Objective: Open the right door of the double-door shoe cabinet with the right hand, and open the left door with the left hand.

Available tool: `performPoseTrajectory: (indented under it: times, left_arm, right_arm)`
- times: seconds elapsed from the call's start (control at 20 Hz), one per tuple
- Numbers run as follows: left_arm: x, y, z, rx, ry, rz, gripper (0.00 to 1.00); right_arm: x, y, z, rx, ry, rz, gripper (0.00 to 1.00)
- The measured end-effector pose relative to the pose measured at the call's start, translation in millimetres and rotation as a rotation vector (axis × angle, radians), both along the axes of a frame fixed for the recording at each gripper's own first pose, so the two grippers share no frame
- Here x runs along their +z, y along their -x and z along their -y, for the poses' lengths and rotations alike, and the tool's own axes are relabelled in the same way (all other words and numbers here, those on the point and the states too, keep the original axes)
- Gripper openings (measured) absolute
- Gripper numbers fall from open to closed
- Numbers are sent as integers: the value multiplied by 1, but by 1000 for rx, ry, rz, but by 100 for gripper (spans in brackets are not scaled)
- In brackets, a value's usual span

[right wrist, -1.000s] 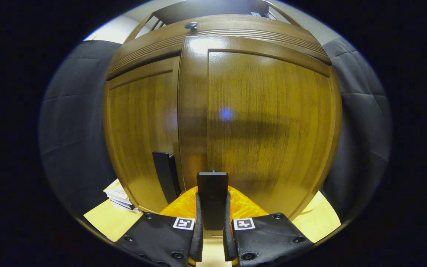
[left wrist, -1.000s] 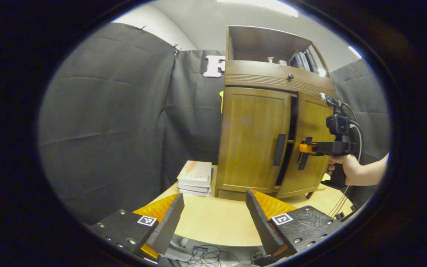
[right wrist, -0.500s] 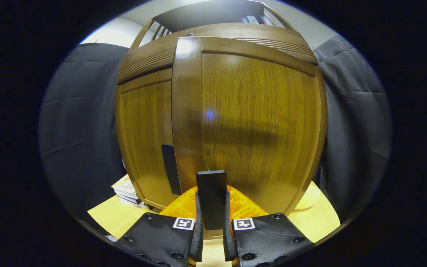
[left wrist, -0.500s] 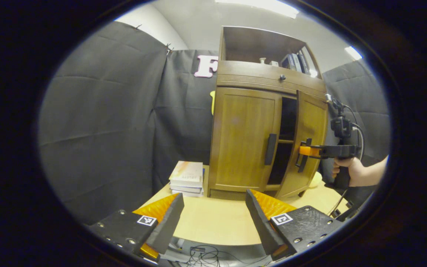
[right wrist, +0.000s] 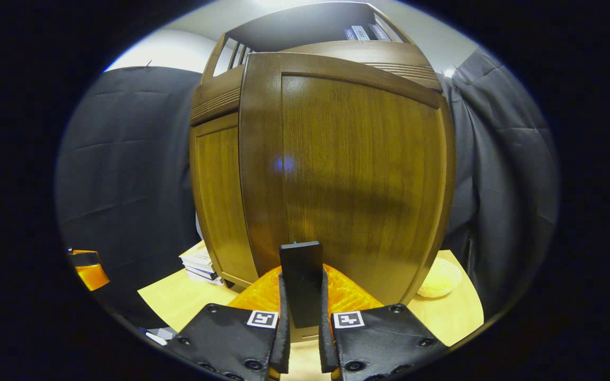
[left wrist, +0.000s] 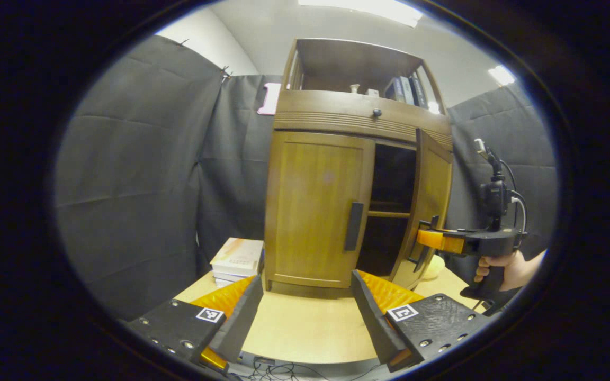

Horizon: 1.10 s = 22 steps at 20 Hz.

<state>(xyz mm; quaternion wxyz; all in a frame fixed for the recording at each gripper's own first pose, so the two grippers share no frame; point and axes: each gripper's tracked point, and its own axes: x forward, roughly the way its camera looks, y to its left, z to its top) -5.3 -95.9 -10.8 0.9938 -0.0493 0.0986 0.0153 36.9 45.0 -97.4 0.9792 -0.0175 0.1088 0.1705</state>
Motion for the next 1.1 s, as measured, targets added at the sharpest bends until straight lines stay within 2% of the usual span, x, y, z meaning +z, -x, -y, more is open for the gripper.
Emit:
performPoseTrajectory:
  times: [0.3, 0.75, 0.95, 1.1]
  left_arm:
    - [5, -15, 54, -56, -15, -2, 96]
    - [15, -23, 115, -115, -24, -1, 96]
    - [22, -23, 136, -116, 44, 8, 97]
    - [24, -25, 140, -101, 29, 19, 95]
  right_arm:
    - [-4, 26, 28, 37, -13, -4, 23]
    - [-6, 55, 74, 38, -42, -17, 23]
    - [-7, 62, 92, 49, -36, -11, 23]
    - [-8, 67, 108, 57, -39, -10, 22]
